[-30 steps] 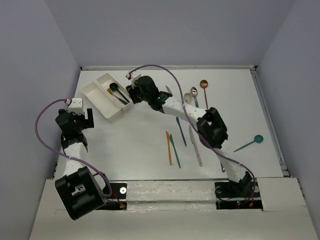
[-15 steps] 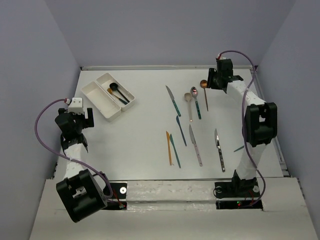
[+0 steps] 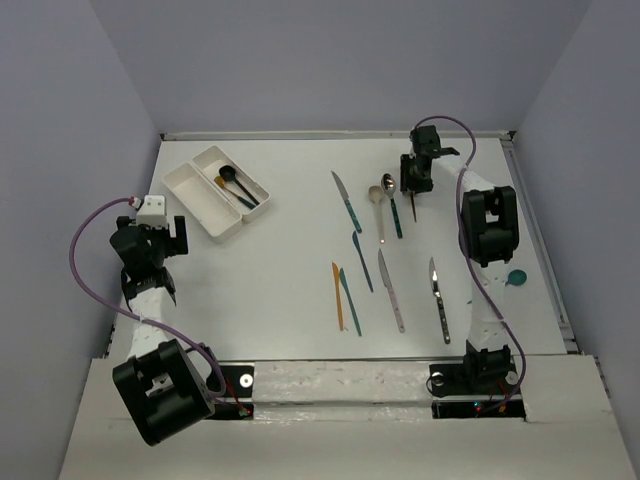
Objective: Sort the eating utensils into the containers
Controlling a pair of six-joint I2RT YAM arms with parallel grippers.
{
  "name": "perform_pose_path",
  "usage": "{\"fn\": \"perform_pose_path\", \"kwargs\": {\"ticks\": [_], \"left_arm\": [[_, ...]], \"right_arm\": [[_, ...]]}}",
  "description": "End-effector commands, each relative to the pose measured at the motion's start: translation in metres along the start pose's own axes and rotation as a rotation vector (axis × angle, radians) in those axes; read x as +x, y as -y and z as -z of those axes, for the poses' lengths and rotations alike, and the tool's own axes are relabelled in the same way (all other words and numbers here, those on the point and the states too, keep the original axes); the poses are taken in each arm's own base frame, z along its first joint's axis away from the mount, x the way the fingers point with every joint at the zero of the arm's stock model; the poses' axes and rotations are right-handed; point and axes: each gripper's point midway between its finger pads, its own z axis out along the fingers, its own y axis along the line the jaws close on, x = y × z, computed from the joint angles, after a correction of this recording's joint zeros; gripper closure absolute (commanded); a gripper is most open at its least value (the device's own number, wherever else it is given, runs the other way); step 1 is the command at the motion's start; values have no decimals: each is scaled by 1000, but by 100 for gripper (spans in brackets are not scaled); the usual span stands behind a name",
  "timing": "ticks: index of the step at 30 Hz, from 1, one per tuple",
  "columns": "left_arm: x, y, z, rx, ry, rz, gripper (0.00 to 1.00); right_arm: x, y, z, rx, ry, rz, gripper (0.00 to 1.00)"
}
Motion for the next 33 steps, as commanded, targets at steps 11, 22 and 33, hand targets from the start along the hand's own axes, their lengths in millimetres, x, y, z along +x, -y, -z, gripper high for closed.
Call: {"fn": "perform_pose_path", "kwargs": {"ticks": [11,22,33], "left_arm": [[-9,-4,1,-14,40,-16,1],[-11,-4,1,-10,41,-23,1],[-35,7,4,78,50,-31,1]], "right_arm": [[28,13,10,55,-91,32,64],[11,12,7,53,8,27,100],[-53,6,85,-33,451,12,100]]}}
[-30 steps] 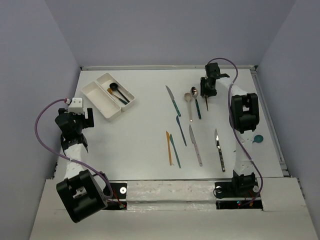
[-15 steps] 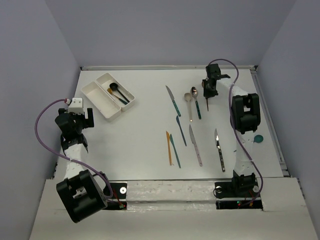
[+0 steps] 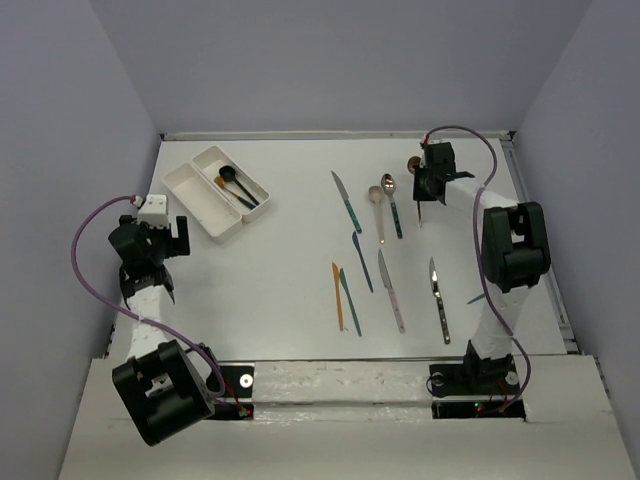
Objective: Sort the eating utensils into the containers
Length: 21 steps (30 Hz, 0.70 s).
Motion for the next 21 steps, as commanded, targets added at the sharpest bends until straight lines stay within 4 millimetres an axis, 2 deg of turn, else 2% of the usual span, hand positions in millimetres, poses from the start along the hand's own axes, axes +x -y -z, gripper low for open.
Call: {"fn": "perform_pose_path", "kwargs": {"ticks": [1,4,5,7,8,9,10,11,12,13,14,17,18,19,21], "left_arm": [[-41,0,3,35,76,-49,1],[-55,8,6,83,82,-67,1],[-58,10,7,98,81,-76,1],[-77,24,10,161,91,-88,2],[-85,32,13,191,100,-92,3],[-102,42,18,244,117,-98,3],[-116,63,23,311,141,-100,4],[-125,76,28,359,148,-110,4],[-146,90,37,413,177,-99,4],[-159,118,45,499,200,-109,4],[-178,131,55,544,228,-86,4],[-201,164,67,641,257,-54,4],[-215,183,77,695,275,-36,5],[-217,191,75,718,262,-23,6],[-229,207,82,757,275,-11,8]], "right_arm": [[-92,-7,39,-39,351,-17,100],[-105,-8,57,-55,432,-19,100],[-101,-8,60,-65,436,-11,100],[-120,-18,88,-109,525,-11,100],[-123,-34,100,-143,557,6,100],[-124,-44,117,-172,596,12,100],[-130,-71,135,-232,657,28,100],[-130,-86,146,-267,682,35,100],[-137,-101,166,-309,739,15,100],[-138,-117,178,-347,764,10,100],[-133,-149,193,-415,780,17,100],[-137,-196,225,-531,848,-19,100],[-131,-223,239,-592,854,-32,100],[-136,-236,251,-624,872,-46,100],[-129,-266,257,-685,864,-53,100]]}}
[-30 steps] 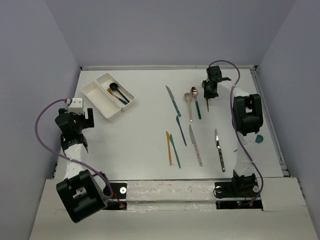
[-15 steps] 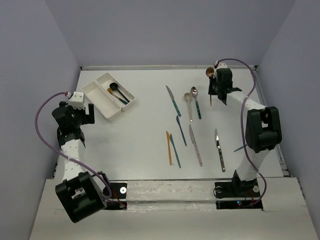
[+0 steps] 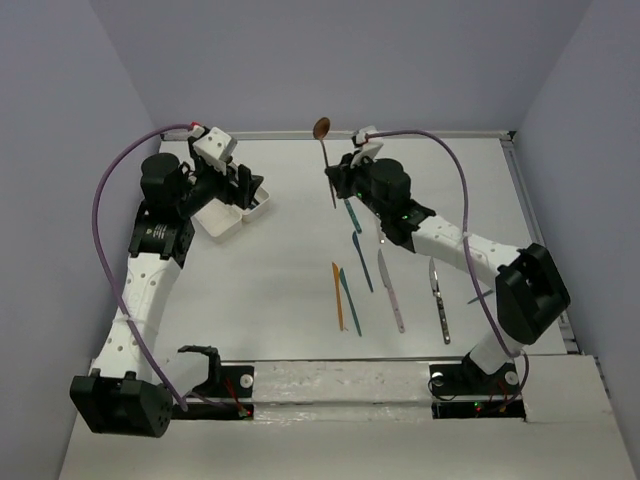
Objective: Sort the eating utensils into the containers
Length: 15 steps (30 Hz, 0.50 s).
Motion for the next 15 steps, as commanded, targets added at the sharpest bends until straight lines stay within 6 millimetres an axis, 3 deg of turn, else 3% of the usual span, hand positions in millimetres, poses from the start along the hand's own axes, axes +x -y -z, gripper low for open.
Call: {"fn": "perform_pose_path", "kwargs": {"ticks": [1,2,7,12,15], "left_arm": [[-25,34,-16,106,18,113,8],[-25,36,-20,111,15,131,9],[-30,43,-26,114,44,143,9],[-21,42,-29,103,30,153,11],[-26,36,-28,70,54,148,13]], "right_arm": [[-58,-73,-9,-129,215,-104,100],[-60,-101,-10,-178,234,-111,100],[-63,-161,-15,-280,238,-143,100],[-58,-194,-23,-331,223,-142,100],[-55,-205,-23,-349,221,-139,100]]}}
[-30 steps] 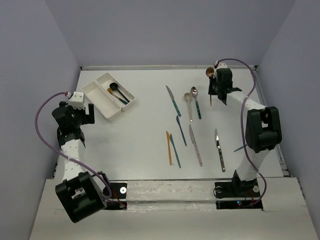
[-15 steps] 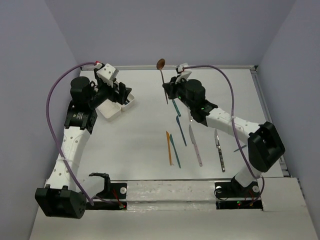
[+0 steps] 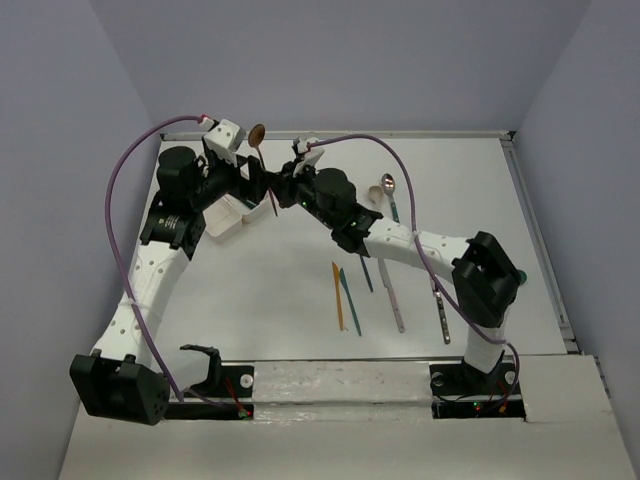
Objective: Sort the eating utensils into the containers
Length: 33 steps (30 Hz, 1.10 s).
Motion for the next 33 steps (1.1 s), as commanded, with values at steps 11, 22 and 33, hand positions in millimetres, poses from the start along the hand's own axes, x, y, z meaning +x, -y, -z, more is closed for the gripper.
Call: {"fn": "perform_pose_path", "kwargs": {"ticks": [11,22,33], "left_arm": [[-17,-20,-2,-129,109,49,35],[-3,-16,-14,-88,88,112,63],[11,-22,-26,-102,66,170,100]], "right_arm": [[-50,-44,-6,-113,144,-52,100],[-47,-50,-10,-142,136,-67,100],[-38,-41,-20,-100,121,-30,100]]}}
